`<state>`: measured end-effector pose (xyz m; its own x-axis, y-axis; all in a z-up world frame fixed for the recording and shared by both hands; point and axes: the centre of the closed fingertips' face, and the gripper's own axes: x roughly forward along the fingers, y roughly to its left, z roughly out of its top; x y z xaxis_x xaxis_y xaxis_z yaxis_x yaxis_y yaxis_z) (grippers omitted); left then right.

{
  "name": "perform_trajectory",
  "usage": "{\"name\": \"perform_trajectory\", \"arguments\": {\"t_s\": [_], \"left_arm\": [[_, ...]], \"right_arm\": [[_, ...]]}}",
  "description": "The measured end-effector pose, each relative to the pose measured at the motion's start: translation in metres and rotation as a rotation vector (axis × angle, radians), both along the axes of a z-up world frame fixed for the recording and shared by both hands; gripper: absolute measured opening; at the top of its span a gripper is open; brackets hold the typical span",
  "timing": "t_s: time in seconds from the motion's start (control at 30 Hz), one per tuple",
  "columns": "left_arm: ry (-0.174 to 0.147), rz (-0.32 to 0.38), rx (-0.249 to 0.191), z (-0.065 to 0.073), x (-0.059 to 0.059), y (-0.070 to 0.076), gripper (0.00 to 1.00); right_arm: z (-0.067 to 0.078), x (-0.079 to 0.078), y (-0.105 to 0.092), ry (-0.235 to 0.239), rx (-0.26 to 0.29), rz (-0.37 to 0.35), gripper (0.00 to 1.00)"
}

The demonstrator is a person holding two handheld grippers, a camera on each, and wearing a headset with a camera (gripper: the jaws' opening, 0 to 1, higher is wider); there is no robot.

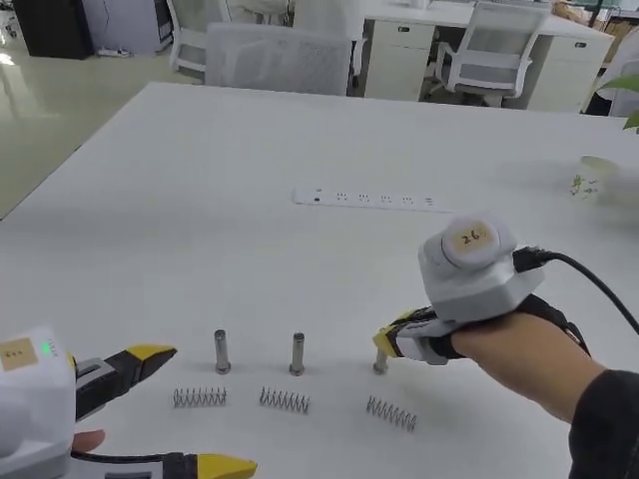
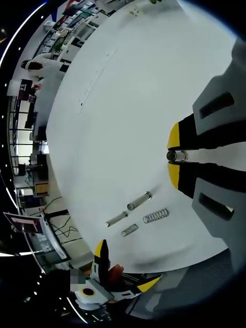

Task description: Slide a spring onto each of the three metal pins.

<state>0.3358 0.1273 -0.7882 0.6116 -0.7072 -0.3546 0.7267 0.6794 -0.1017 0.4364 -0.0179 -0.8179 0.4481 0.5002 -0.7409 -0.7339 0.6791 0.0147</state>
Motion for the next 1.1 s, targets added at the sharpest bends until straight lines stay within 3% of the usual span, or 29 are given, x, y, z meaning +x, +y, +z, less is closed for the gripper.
{"name": "perform_trajectory", "arguments": {"t_s": [0.73,1.1], "left_arm": [[-0.003,0.003,0.003,0.002,-0.003,-0.002,0.86],[-0.003,-0.002,0.003,0.002,-0.003,-0.004,0.86]], "right_arm": [[0.009,-0.002,-0.007,-0.035,0.014,0.002,0.11],[0.006,-0.019,-0.023,-0.04,0.0,0.013,0.12]]}}
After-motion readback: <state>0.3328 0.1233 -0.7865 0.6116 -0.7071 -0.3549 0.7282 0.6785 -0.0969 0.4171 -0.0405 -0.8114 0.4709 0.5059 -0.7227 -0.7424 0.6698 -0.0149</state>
